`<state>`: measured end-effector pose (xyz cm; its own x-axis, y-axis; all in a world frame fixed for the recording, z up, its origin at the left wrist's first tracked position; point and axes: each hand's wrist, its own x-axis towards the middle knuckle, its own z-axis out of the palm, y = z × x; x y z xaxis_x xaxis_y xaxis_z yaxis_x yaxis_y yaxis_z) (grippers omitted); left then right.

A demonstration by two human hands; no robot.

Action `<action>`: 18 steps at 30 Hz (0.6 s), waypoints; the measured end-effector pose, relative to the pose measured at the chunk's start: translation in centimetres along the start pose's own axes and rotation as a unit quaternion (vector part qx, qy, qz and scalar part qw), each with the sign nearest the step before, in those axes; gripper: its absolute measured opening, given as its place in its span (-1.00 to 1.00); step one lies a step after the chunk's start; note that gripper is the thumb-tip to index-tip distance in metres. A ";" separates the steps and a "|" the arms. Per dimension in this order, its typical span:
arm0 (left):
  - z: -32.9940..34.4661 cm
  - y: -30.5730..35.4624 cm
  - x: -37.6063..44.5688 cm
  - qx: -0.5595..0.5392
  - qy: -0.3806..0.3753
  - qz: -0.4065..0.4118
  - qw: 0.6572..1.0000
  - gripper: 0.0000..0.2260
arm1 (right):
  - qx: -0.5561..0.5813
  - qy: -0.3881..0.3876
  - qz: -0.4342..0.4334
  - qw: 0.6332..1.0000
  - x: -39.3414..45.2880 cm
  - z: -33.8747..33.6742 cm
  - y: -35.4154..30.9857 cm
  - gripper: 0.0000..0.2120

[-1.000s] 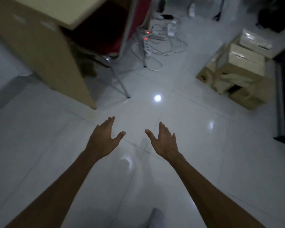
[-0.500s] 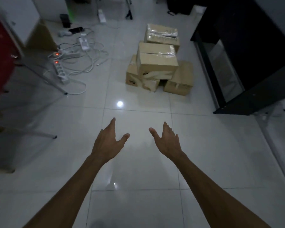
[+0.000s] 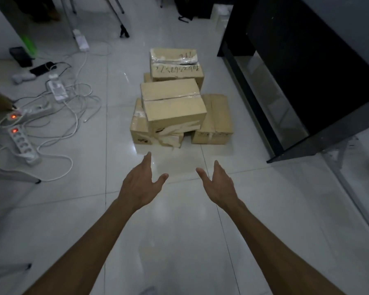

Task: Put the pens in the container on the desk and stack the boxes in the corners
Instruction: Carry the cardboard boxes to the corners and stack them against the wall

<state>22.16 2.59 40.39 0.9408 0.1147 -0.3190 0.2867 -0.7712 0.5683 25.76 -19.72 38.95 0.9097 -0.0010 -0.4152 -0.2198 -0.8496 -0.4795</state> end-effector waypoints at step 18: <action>-1.8 0.1 31.4 -0.145 0.071 -0.147 0.976 -0.30 | 0.083 0.005 -0.024 0.996 34.5 -3.3 -4.5 -0.03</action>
<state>52.01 7.24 31.75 0.8196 0.4061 -0.4043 0.5682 -0.4850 0.6648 59.28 -17.63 29.31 0.9242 0.0321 -0.3806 -0.2295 -0.7499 -0.6205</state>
